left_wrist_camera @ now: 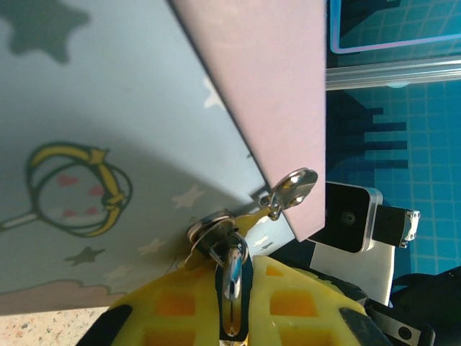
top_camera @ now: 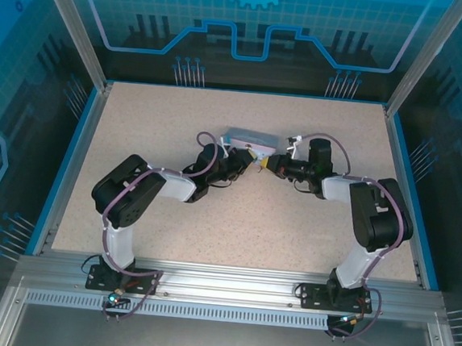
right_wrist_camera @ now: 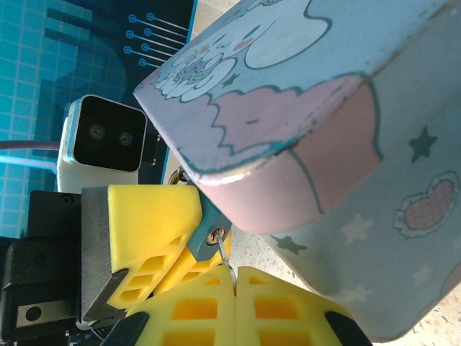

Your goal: Unlock the padlock with the key

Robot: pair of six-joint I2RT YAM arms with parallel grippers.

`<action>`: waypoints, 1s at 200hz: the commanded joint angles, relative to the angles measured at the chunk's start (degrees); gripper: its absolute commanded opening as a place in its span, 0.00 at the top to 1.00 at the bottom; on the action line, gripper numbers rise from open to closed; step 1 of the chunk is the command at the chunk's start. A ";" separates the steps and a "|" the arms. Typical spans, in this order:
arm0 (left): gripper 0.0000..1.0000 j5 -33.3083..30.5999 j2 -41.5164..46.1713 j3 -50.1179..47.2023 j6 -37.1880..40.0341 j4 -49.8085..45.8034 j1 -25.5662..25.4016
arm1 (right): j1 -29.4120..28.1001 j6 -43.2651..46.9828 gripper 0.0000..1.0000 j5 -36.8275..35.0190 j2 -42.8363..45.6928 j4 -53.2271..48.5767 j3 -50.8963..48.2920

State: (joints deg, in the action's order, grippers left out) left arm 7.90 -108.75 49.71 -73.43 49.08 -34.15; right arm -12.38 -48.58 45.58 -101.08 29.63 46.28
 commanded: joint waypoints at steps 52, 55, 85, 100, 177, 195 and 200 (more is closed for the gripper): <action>1.00 17.83 3.22 -0.78 0.13 0.88 -5.13 | -0.02 1.19 1.00 2.76 -1.40 8.12 3.62; 1.00 17.81 3.32 -0.83 0.15 0.76 -5.14 | 0.09 1.22 1.00 2.76 -1.45 8.04 3.69; 1.00 18.02 3.78 -0.86 0.56 0.04 -5.07 | 0.75 1.47 1.00 3.39 -1.89 8.40 3.76; 1.00 18.02 3.58 -0.71 0.57 -0.21 -5.13 | 0.65 1.11 1.00 3.71 -1.55 8.79 3.74; 1.00 17.96 3.09 -0.31 0.67 0.46 -5.12 | -1.51 -1.28 1.00 4.20 0.22 8.96 3.79; 1.00 17.90 3.09 -0.19 0.67 0.92 -5.14 | -2.53 -1.76 1.00 4.12 -0.90 9.21 3.76; 1.00 17.92 3.10 -0.16 0.61 0.97 -5.17 | -2.80 -2.02 1.00 4.04 -1.11 9.50 3.77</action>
State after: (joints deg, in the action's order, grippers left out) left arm 9.41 -107.50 49.34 -73.41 47.83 -34.15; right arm -11.25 -49.50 49.93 -102.02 31.35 46.39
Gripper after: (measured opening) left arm 0.112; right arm 0.044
